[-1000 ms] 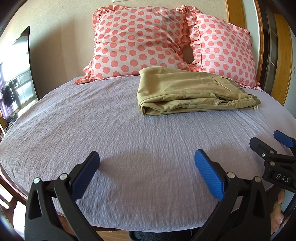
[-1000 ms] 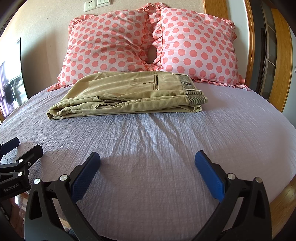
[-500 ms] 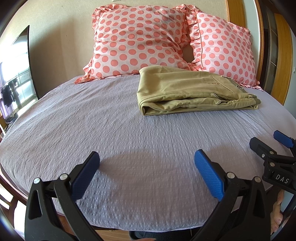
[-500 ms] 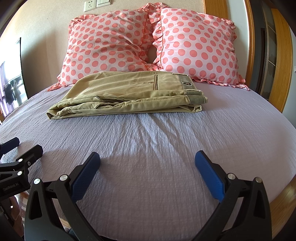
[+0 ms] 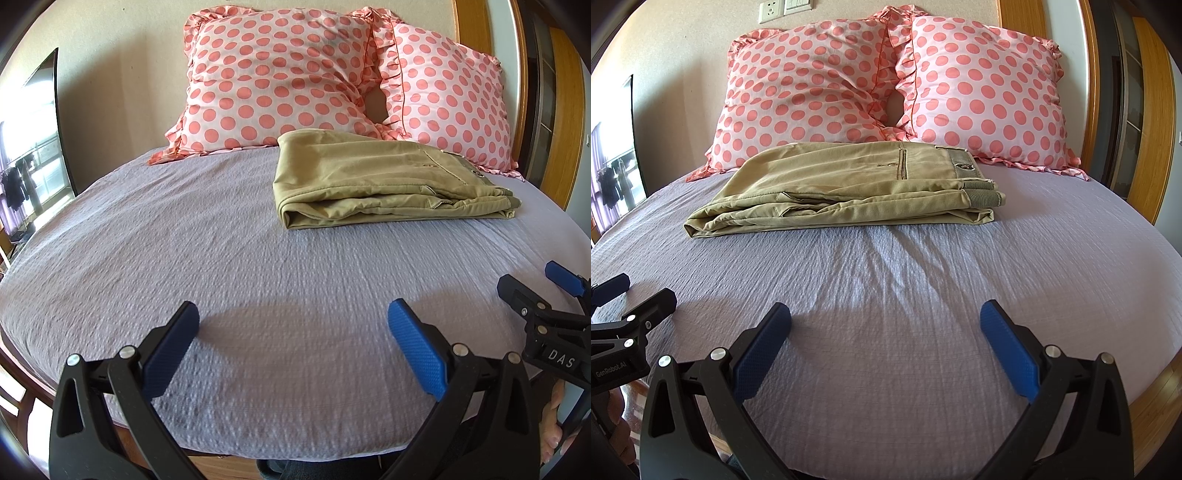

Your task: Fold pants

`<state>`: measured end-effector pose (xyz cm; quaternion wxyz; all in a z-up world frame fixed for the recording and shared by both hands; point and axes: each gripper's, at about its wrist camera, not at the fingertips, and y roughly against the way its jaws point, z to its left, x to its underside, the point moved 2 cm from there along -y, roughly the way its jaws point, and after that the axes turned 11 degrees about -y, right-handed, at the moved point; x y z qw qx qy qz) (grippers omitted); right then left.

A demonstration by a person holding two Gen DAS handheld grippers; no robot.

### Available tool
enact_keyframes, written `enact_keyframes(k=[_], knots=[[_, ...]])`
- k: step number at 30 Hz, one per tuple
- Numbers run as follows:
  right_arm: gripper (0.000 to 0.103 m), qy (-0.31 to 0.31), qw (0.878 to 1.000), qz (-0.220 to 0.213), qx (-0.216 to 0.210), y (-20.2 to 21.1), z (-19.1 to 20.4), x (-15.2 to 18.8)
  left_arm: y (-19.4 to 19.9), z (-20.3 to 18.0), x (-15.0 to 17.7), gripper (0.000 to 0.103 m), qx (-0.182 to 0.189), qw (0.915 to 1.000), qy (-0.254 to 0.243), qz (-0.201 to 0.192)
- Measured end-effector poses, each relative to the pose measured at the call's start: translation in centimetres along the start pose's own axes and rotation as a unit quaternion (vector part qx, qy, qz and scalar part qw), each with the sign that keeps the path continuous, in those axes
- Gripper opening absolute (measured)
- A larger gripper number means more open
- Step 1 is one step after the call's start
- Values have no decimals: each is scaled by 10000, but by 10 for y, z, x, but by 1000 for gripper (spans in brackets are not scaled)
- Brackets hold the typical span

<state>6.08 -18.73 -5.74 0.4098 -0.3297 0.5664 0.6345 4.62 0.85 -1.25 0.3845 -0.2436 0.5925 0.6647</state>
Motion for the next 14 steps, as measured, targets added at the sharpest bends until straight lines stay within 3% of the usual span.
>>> enact_keyframes(k=[14], knots=[[102, 2, 10000, 1, -2, 0, 0, 0, 1, -2, -1, 101, -6, 10000, -1, -22]])
